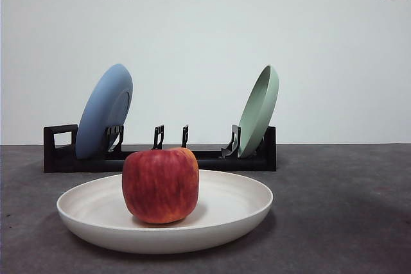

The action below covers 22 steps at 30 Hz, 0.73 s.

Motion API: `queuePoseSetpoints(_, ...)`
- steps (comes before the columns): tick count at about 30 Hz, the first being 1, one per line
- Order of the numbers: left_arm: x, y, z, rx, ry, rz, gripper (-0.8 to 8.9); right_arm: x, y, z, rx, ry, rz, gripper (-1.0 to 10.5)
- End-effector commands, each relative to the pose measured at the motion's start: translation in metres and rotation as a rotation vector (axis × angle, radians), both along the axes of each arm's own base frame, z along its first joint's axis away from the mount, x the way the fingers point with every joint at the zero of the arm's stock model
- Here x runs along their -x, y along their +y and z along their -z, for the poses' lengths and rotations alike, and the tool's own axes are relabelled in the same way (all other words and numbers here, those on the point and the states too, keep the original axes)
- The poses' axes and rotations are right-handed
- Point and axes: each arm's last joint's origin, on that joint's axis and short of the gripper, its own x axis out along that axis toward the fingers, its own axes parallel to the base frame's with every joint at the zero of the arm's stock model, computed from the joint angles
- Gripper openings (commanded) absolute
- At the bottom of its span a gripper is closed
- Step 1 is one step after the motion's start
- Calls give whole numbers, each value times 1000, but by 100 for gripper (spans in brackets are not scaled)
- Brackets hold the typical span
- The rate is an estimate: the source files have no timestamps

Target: Take the yellow plate from the plate rack,put the plate on the table,take the apple from the table,put the apple in the plate

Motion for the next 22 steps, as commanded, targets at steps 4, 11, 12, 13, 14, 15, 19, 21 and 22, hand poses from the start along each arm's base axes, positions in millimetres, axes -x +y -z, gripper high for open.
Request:
queuePoseSetpoints(4, 0, 0, 3, 2, 5, -6, -1, 1, 0, 14, 6, 102, -2, 1)
queuePoseSetpoints(11, 0, 0, 3, 3, 5, -6, -1, 1, 0, 14, 6, 101, -1, 1)
queuePoseSetpoints(12, 0, 0, 3, 2, 5, -6, -1, 1, 0, 14, 6, 101, -1, 1)
queuePoseSetpoints(13, 0, 0, 3, 2, 5, -6, -1, 1, 0, 14, 6, 101, -1, 1)
queuePoseSetpoints(14, 0, 0, 3, 3, 5, -6, -1, 1, 0, 14, 6, 101, -2, 1)
queuePoseSetpoints(15, 0, 0, 3, 3, 5, -6, -1, 1, 0, 14, 6, 101, -1, 1)
queuePoseSetpoints(19, 0, 0, 3, 3, 5, -6, -1, 1, 0, 14, 6, 101, -2, 1)
queuePoseSetpoints(21, 0, 0, 3, 2, 5, -6, -1, 1, 0, 14, 6, 101, -2, 1)
queuePoseSetpoints(22, 0, 0, 3, 3, 5, -6, -1, 1, 0, 14, 6, 101, -1, 1)
